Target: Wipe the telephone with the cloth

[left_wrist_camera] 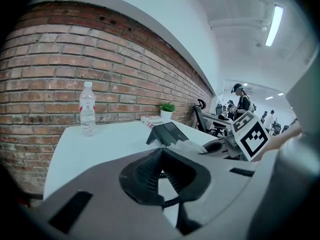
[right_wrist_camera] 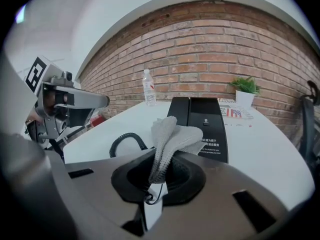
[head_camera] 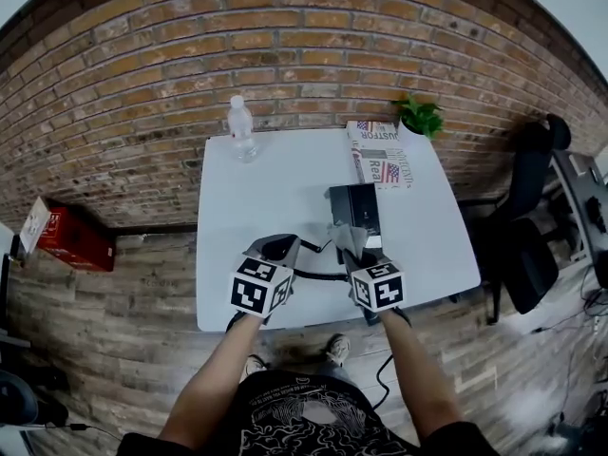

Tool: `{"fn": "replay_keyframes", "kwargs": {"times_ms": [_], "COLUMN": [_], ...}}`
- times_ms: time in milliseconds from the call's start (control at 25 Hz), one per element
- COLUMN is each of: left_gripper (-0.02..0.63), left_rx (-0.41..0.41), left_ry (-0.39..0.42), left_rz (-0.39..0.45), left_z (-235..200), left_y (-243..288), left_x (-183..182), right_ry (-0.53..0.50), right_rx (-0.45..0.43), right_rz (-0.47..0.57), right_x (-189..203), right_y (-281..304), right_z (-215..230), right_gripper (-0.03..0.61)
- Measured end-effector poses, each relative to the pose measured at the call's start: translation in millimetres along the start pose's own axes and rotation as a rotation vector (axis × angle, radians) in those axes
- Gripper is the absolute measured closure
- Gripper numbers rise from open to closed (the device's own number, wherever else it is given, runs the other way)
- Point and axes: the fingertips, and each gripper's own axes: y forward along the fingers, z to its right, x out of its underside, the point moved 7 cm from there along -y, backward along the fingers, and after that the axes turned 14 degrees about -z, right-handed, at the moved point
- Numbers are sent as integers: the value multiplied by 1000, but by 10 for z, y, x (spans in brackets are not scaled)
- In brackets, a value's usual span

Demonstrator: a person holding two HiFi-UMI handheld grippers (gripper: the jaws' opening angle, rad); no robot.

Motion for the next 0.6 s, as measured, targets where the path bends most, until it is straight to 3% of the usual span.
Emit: {"fn": "replay_keyframes", "kwargs": {"times_ms": [600], "left_gripper": [607], "left_rx": [45], "left_ry": [14], "left_rz": [-17], "left_z": [47], "left_y": [5], "left_x": [89], "right_ry": [65], "right_rx": [-1], "right_rz": [-33], "right_x": [313], "right_y": [-57], "right_z": [-132], "right_gripper": [568]}}
